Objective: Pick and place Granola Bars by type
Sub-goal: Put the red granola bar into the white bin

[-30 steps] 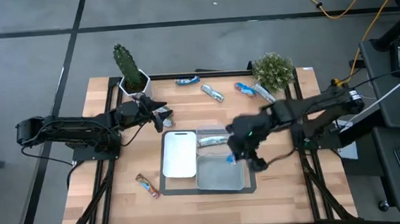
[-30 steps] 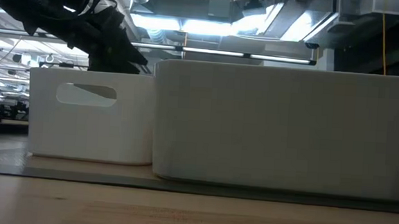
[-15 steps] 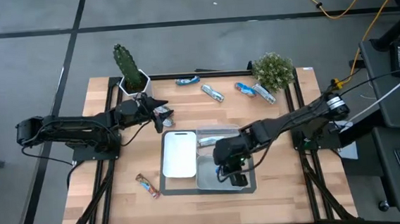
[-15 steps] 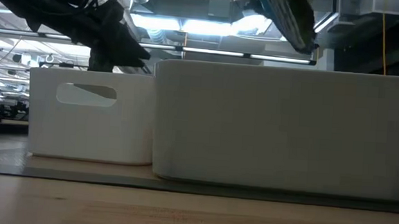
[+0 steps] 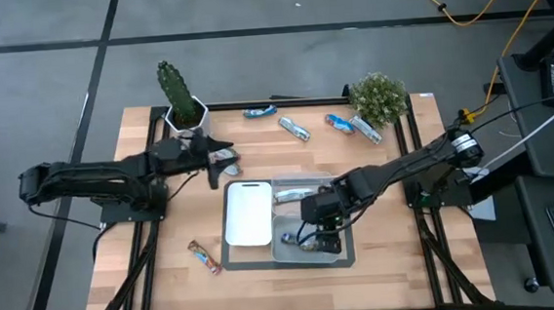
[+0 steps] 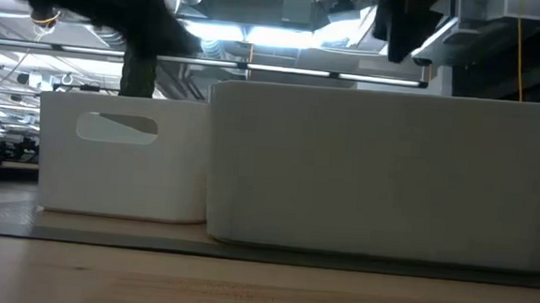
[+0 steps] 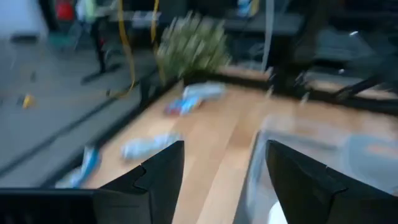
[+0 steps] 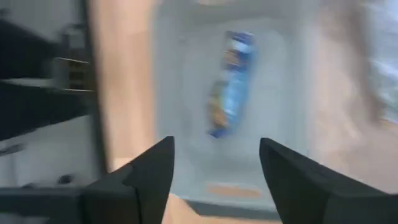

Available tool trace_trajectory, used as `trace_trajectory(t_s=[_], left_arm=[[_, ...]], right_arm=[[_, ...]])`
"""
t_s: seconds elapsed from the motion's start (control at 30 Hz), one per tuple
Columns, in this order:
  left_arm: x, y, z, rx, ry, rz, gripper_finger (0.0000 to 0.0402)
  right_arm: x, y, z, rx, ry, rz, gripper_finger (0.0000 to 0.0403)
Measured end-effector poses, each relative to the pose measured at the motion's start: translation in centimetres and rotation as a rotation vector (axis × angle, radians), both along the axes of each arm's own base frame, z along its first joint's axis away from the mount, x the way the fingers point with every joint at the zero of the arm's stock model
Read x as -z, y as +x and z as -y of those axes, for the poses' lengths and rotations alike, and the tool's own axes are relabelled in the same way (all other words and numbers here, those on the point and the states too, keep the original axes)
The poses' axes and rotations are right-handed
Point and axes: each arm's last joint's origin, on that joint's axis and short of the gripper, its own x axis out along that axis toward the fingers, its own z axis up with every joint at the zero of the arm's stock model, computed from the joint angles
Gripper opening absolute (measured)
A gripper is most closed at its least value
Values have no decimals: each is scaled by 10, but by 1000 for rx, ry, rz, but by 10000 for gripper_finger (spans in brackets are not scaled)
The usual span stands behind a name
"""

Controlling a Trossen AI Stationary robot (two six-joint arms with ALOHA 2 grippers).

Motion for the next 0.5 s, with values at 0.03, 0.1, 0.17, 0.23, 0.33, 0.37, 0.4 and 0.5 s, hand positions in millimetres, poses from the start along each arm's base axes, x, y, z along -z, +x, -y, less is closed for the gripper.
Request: trace_trajectory(t_s=[0.03, 0.1, 0.17, 0.23, 0.33, 0.37, 0.4, 0.5], left_arm=[[-12, -2, 4, 26, 21, 4, 206], [-35, -9, 15, 106, 53, -2, 195], [-60, -17, 26, 205, 61, 12, 186], [-83, -28, 38, 295, 55, -1, 180], [-107, -44, 54, 410, -25, -81, 176], [-113, -47, 58, 436, -68, -114, 175], [-119, -49, 63, 458, -112, -138, 175], [-129, -51, 78, 530, -221, -234, 176]], right_arm=[[-2, -4, -1, 18, -56, 2, 246], [-8, -15, -5, 40, -182, 25, 250], [-17, -25, -11, 56, -303, 91, 250], [-28, -34, -14, 66, -409, 173, 246], [-41, -46, -13, 110, -506, 268, 241], [-44, -50, -10, 121, -516, 283, 240], [-45, -55, -8, 126, -515, 291, 238], [-48, -67, -1, 119, -504, 337, 235]])
